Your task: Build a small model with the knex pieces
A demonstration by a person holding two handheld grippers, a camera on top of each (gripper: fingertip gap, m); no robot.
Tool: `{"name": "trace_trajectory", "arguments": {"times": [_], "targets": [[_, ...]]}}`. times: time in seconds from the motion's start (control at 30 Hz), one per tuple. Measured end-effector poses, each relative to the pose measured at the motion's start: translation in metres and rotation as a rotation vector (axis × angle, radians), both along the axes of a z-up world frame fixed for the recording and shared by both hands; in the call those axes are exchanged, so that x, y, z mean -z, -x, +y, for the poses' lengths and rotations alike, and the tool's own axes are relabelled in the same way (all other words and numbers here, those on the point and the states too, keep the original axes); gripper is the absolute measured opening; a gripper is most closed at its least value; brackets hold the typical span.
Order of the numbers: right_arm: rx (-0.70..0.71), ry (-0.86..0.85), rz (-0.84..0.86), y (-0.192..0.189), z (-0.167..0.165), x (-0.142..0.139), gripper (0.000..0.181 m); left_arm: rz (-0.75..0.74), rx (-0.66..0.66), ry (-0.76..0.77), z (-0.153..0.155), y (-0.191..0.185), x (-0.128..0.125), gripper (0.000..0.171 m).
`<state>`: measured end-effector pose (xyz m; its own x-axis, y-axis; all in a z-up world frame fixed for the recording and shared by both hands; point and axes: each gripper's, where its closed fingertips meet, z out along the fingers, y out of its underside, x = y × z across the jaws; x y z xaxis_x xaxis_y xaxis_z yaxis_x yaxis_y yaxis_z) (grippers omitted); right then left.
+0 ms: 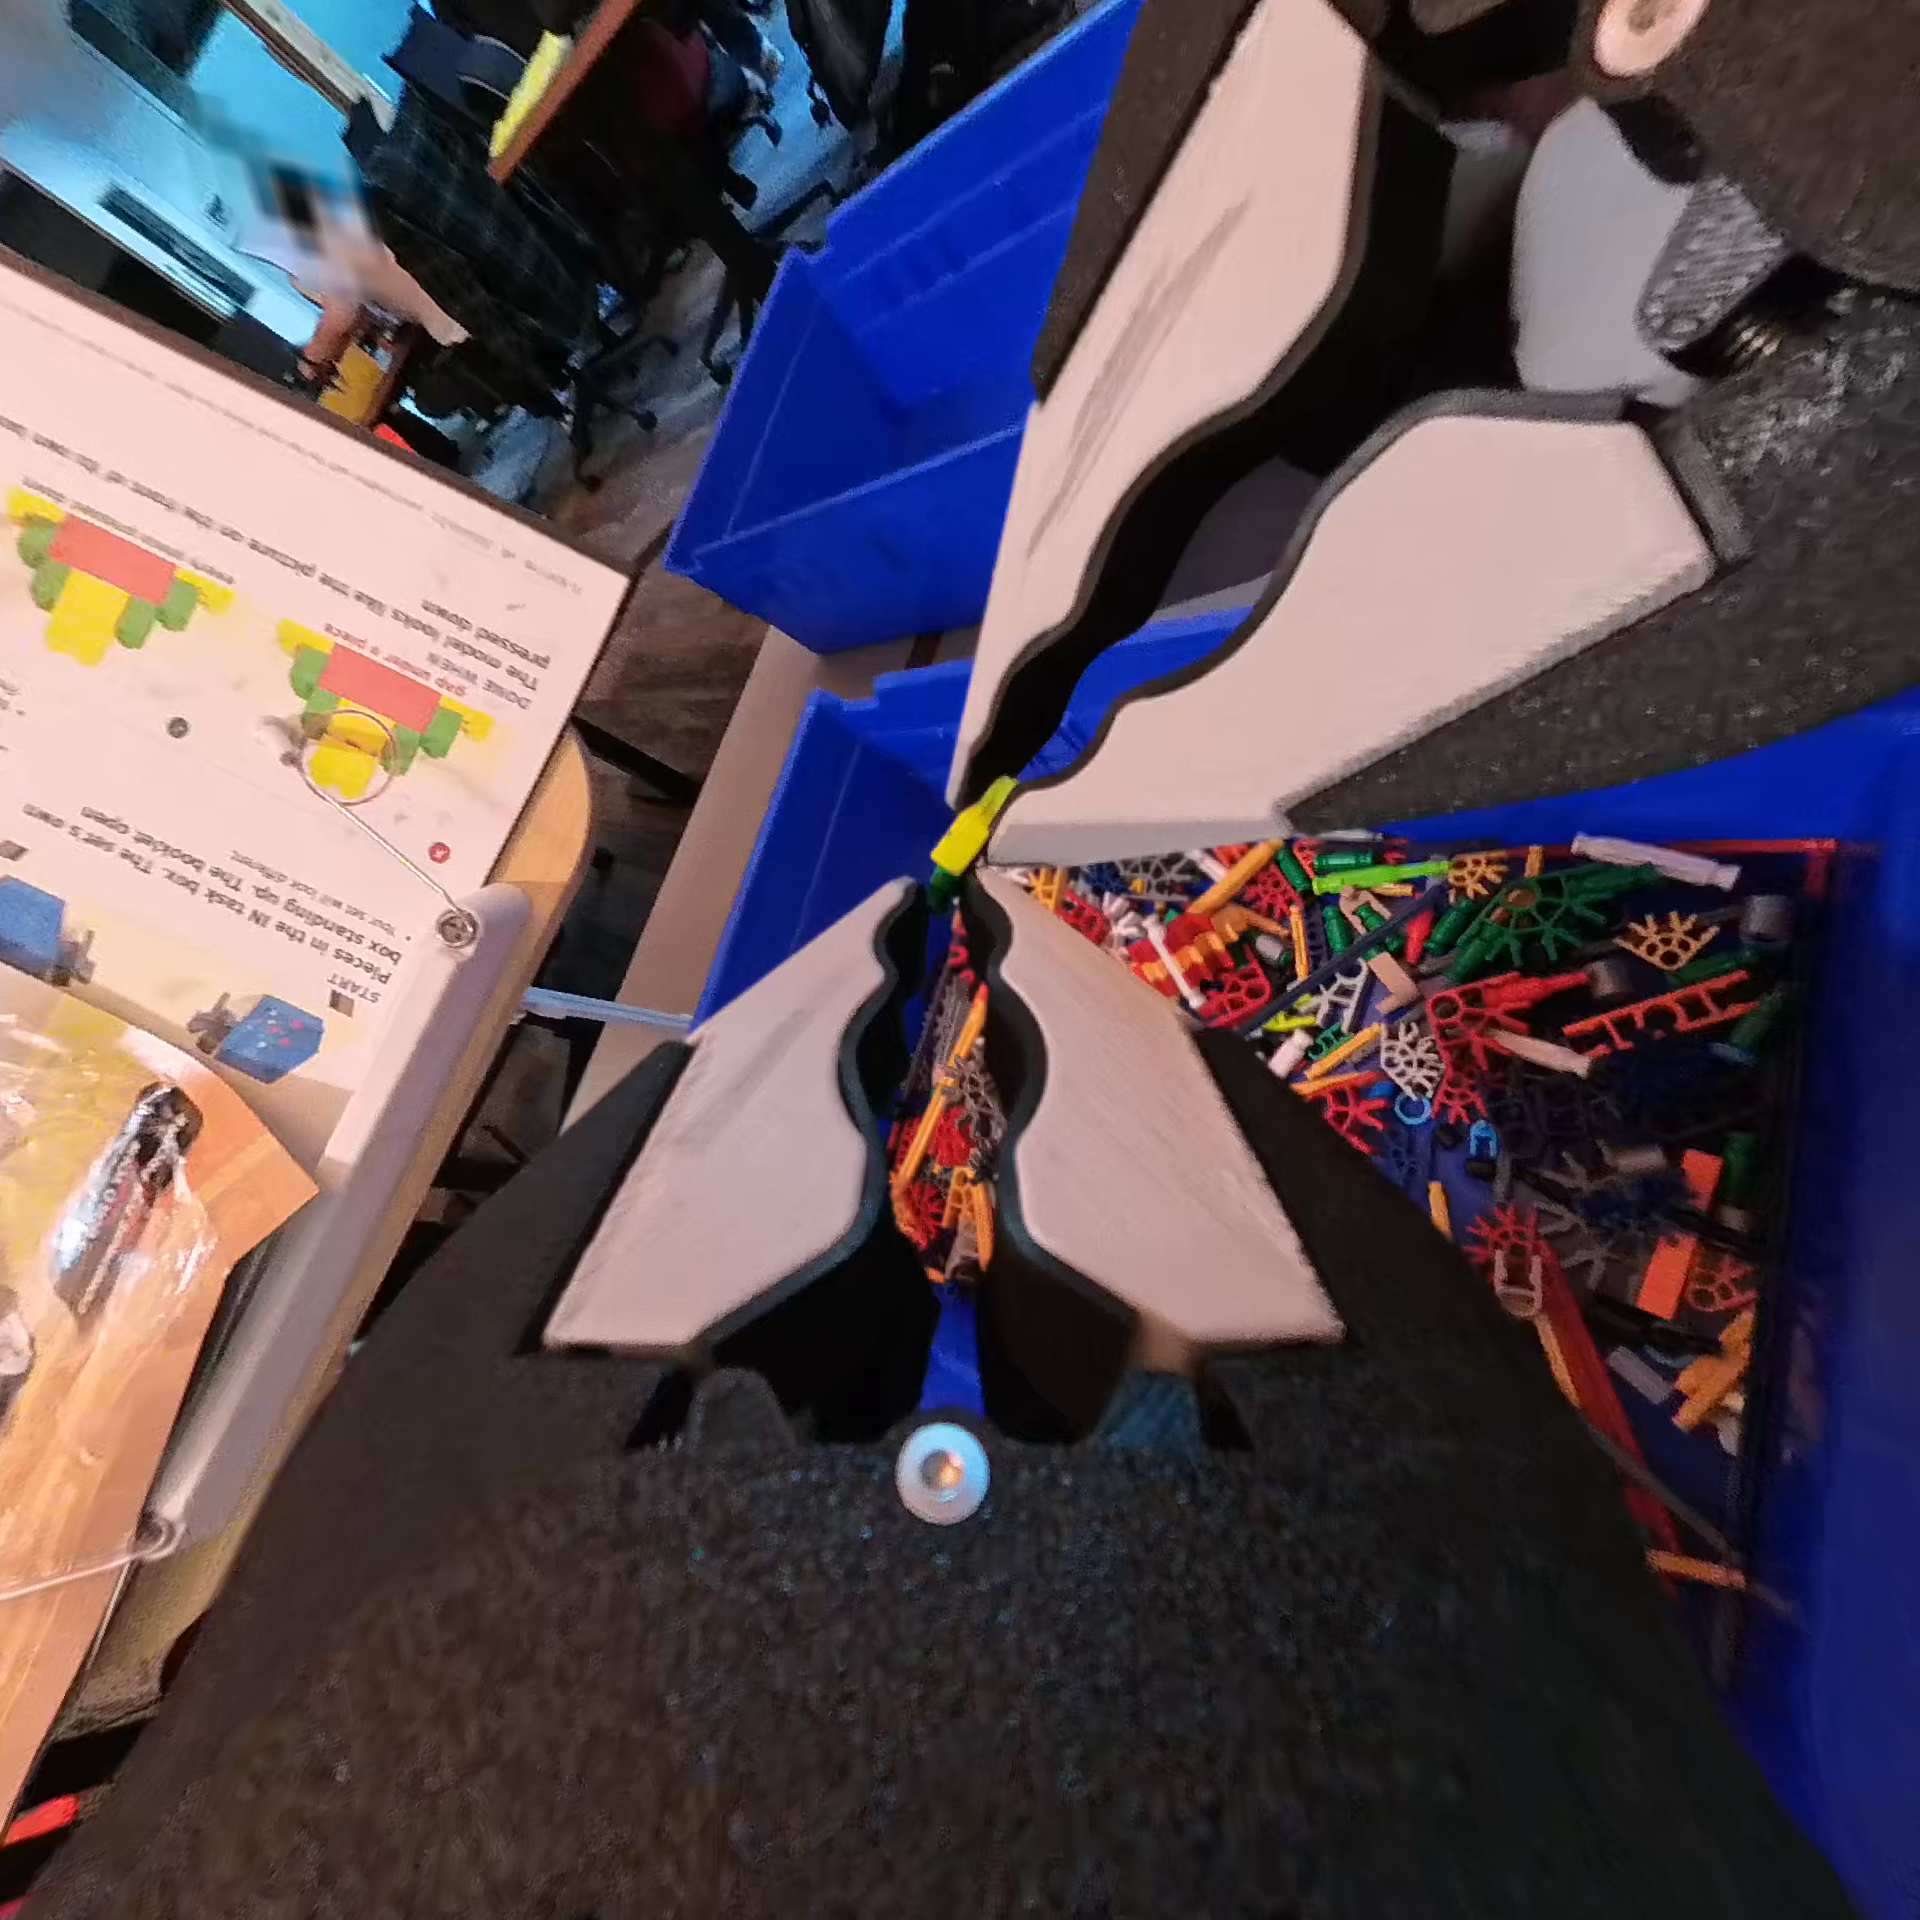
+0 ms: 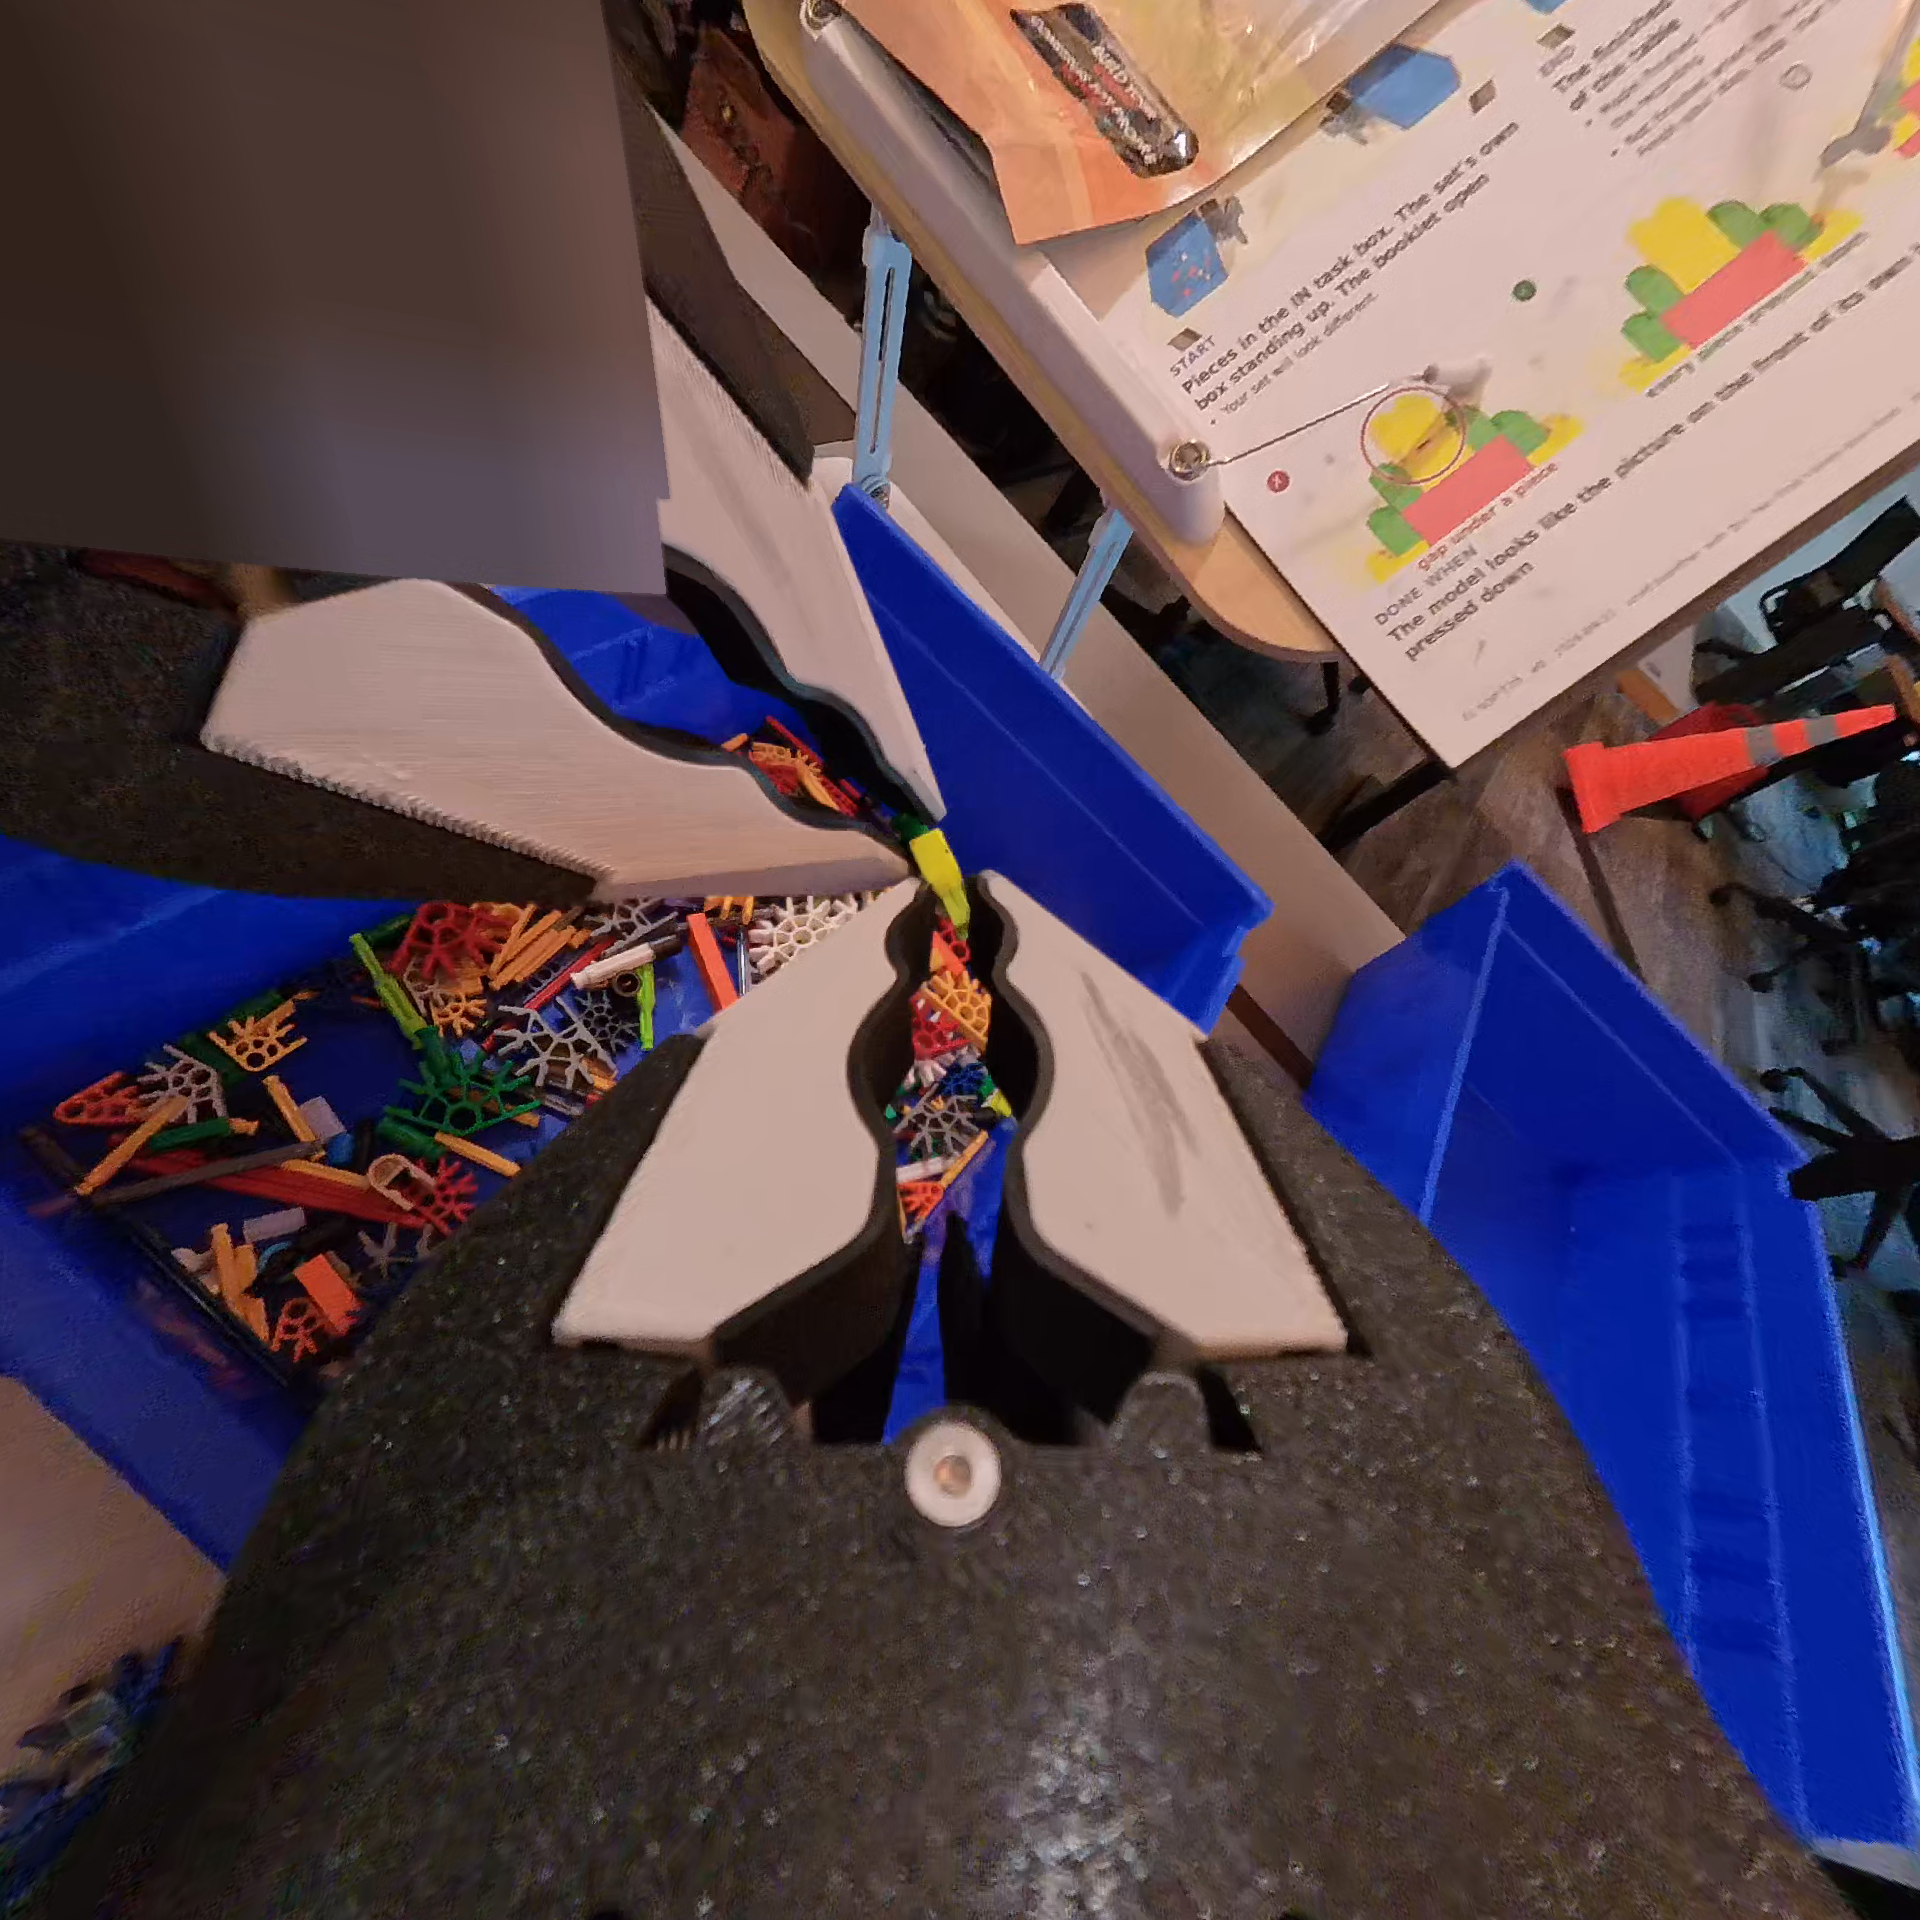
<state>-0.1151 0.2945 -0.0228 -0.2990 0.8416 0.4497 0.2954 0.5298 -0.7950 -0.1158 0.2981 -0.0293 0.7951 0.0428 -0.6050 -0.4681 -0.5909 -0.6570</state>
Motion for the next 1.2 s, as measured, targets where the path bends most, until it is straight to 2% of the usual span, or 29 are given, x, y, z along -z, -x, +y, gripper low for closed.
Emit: {"name": "trace_trajectory", "arguments": {"times": [0.13, 0.4, 0.9, 1.13, 1.2], "targets": [[-0.028, 0.096, -0.087, 0.006, 0.002, 0.010, 0.002, -0.041, 0.008, 0.089, -0.001, 0.005, 0.012, 0.002], [0.009, 0.109, -0.204, 0.020, 0.007, 0.034, 0.002, -0.141, -0.040, 0.187, 0.004, 0.018, 0.038, 0.001], [0.090, 0.175, -0.224, 0.032, 0.017, 0.036, 0.001, -0.213, -0.144, 0.121, 0.013, 0.030, 0.040, 0.001], [0.080, 0.135, -0.175, 0.030, 0.015, 0.028, 0.002, -0.236, -0.126, 0.096, 0.010, 0.031, 0.032, 0.002], [0.032, 0.144, -0.146, 0.027, 0.013, 0.021, 0.003, -0.218, -0.111, 0.096, 0.009, 0.029, 0.028, 0.003]]}}
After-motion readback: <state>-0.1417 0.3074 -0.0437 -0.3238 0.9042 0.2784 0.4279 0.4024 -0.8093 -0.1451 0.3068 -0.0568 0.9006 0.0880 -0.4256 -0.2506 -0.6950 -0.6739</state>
